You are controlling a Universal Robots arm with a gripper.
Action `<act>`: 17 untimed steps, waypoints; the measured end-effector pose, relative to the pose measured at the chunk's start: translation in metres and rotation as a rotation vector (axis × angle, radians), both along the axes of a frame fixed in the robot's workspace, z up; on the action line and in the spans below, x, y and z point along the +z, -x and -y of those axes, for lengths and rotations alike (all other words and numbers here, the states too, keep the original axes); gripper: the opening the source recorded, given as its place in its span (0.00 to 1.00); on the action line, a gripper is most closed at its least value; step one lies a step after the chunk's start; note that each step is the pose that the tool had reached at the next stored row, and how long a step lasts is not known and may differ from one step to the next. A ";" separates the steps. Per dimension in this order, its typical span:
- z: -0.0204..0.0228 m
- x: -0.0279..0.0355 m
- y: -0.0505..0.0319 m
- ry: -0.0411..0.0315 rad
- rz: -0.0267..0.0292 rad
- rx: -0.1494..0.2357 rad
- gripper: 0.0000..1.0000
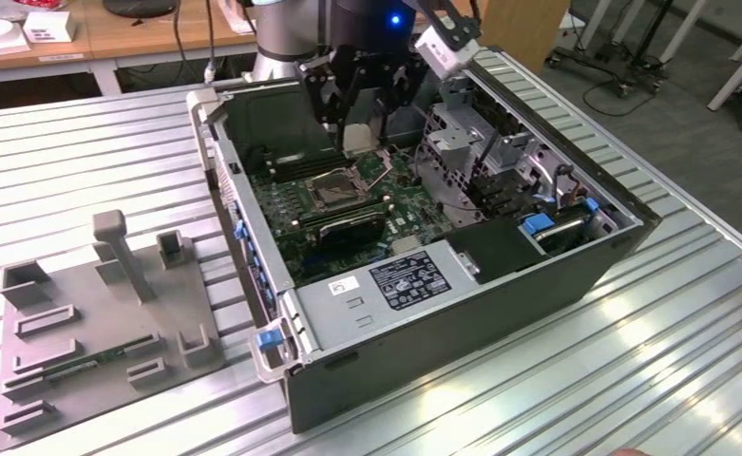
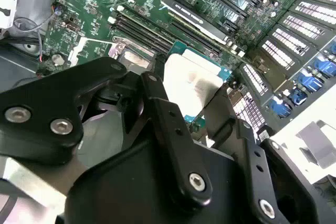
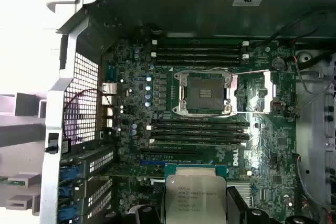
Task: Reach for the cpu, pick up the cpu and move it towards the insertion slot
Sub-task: 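Pick up the cpu and move it towards the insertion slot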
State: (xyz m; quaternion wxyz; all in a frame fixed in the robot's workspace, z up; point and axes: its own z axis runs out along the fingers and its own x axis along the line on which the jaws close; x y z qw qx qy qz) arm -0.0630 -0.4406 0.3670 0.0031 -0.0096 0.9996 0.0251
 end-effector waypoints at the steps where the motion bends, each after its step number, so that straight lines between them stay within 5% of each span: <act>1: 0.0000 -0.0001 -0.0150 0.0001 0.0000 0.000 0.54; 17: 0.0000 -0.0002 -0.0235 0.0000 0.0000 0.000 0.54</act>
